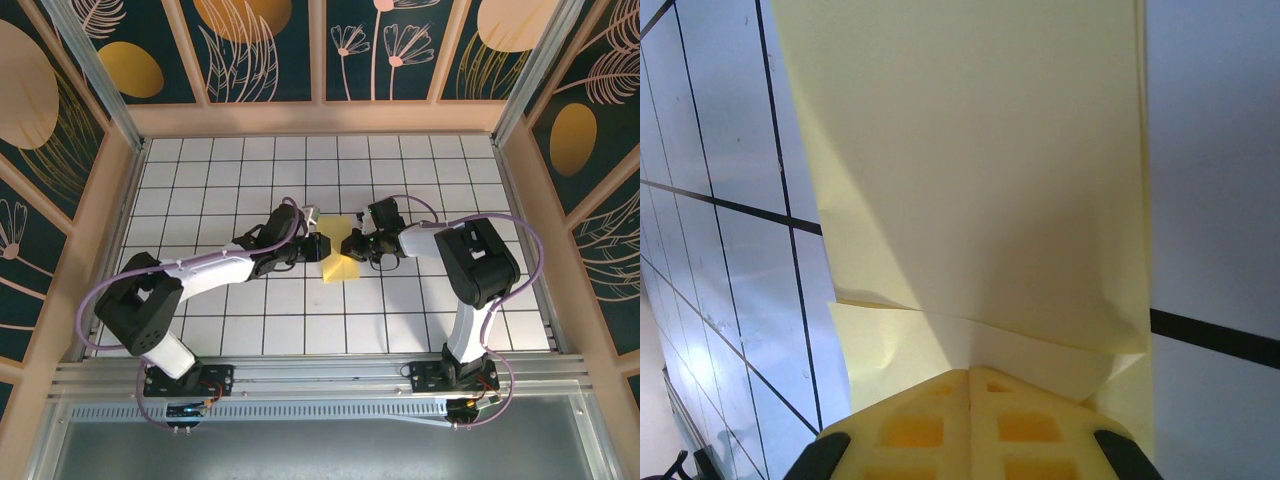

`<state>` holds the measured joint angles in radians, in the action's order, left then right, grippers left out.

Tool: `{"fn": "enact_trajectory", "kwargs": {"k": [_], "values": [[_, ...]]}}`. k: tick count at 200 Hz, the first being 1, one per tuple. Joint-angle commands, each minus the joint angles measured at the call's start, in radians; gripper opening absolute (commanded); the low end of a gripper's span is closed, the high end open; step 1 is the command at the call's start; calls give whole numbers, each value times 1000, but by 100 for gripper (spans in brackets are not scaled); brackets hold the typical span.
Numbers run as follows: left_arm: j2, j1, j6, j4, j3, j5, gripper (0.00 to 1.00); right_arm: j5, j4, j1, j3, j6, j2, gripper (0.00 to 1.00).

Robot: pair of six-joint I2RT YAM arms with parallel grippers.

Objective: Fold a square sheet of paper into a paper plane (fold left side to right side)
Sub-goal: Fold the triangle a second time at the center of the table.

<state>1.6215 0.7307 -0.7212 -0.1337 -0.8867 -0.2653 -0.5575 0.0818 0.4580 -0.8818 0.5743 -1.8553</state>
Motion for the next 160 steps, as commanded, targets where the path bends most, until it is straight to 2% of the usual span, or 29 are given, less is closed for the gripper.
{"fn": "enact_trajectory", "kwargs": {"k": [1, 45, 160], "values": [[47, -10, -38, -38, -12, -43, 12, 82, -68, -5, 23, -20, -53, 0], [150, -11, -16, -30, -70, -101, 3, 91, -79, 0, 20, -24, -60, 0], [287, -9, 34, -21, -129, -169, 1, 99, -90, 5, 15, -24, -62, 0]]}}
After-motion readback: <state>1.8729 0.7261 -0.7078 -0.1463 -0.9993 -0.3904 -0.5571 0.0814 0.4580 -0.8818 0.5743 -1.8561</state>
